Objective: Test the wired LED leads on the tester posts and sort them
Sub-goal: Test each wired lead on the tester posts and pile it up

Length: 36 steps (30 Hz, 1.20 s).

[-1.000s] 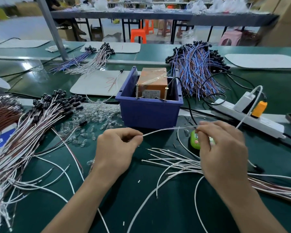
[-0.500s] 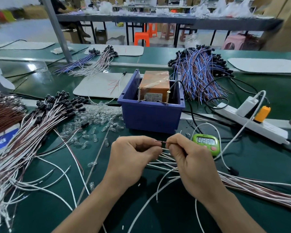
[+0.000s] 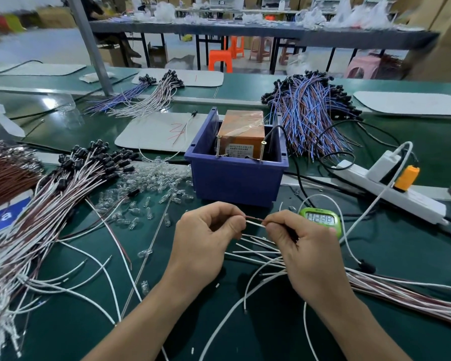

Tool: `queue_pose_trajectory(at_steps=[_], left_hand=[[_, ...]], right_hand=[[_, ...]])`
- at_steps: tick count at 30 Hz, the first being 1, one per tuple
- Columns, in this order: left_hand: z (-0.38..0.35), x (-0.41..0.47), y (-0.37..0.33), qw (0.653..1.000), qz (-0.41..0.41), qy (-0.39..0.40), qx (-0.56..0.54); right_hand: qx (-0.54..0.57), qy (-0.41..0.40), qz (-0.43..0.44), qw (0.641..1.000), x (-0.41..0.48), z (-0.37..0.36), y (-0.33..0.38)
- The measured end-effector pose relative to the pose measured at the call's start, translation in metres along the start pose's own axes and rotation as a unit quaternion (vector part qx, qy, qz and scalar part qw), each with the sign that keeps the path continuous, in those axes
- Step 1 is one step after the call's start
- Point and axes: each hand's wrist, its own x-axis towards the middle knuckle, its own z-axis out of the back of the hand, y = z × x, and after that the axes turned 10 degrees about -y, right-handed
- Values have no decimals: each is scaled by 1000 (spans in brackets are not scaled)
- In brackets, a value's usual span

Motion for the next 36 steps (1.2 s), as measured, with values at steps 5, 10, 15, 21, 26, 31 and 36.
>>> queue_pose_trajectory(at_steps=[5, 10, 15, 21, 26, 31, 36], left_hand=[[2, -2, -3, 999, -26, -29, 22], [4, -7, -9, 994, -60, -54, 71], [2, -12, -12, 976, -103, -123, 150], [-5, -19, -14, 976, -73, -163, 128], [-7, -19, -16, 991, -6, -126, 35], [-6, -17, -17, 993, 13, -115, 1], [-3, -16, -13, 996, 7, -83, 30]], right_hand=[[7, -24, 9, 1000, -1, 2, 2], [5, -17, 4, 1000, -2, 3, 2], [-16, -23, 28, 999, -3, 3, 7], [-2, -39, 78, 996, -8, 3, 16], [5, -47, 77, 996, -8, 2, 17], [16, -52, 78, 995, -9, 3, 17], [19, -61, 66, 996, -7, 5, 18]])
